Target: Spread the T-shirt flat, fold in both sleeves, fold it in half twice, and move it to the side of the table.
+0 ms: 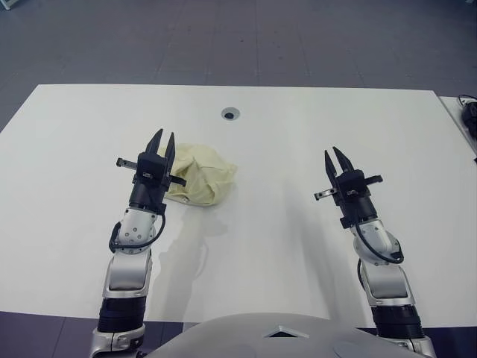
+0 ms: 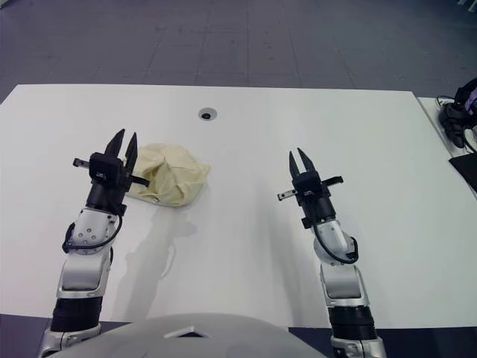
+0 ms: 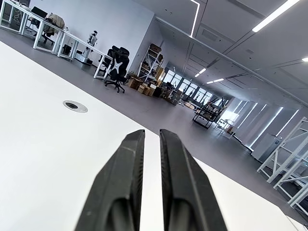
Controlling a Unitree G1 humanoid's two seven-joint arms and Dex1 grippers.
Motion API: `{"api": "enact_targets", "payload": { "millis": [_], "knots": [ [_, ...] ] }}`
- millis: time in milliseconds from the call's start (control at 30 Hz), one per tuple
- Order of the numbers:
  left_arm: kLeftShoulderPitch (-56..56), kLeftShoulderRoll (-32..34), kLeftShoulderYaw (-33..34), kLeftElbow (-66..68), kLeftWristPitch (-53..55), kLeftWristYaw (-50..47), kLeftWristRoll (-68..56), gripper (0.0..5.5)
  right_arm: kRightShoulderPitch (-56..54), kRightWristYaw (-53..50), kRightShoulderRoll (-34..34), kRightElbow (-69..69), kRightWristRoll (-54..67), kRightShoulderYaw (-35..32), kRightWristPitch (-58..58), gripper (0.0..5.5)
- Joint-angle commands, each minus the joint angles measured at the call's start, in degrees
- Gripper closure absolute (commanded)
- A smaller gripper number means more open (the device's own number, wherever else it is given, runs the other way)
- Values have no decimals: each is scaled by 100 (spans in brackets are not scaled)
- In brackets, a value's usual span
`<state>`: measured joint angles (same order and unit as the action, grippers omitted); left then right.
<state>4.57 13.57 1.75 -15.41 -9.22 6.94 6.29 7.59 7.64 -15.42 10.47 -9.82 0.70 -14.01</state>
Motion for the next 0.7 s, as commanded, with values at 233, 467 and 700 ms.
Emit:
{"api": "enact_targets", "payload": {
  "millis": [233, 467, 700],
  "knots": [
    [13, -57, -11, -40, -29, 46, -149, 547, 12, 43, -3, 19, 36, 6, 9, 550],
    [21, -88, -29, -30, 71, 13, -78, 471, -3, 6, 31, 29, 14, -3, 175, 475],
    [-15, -87, 9, 21, -52, 22, -106, 441, -33, 91, 16, -20, 109, 36, 17, 449]
  ]
}}
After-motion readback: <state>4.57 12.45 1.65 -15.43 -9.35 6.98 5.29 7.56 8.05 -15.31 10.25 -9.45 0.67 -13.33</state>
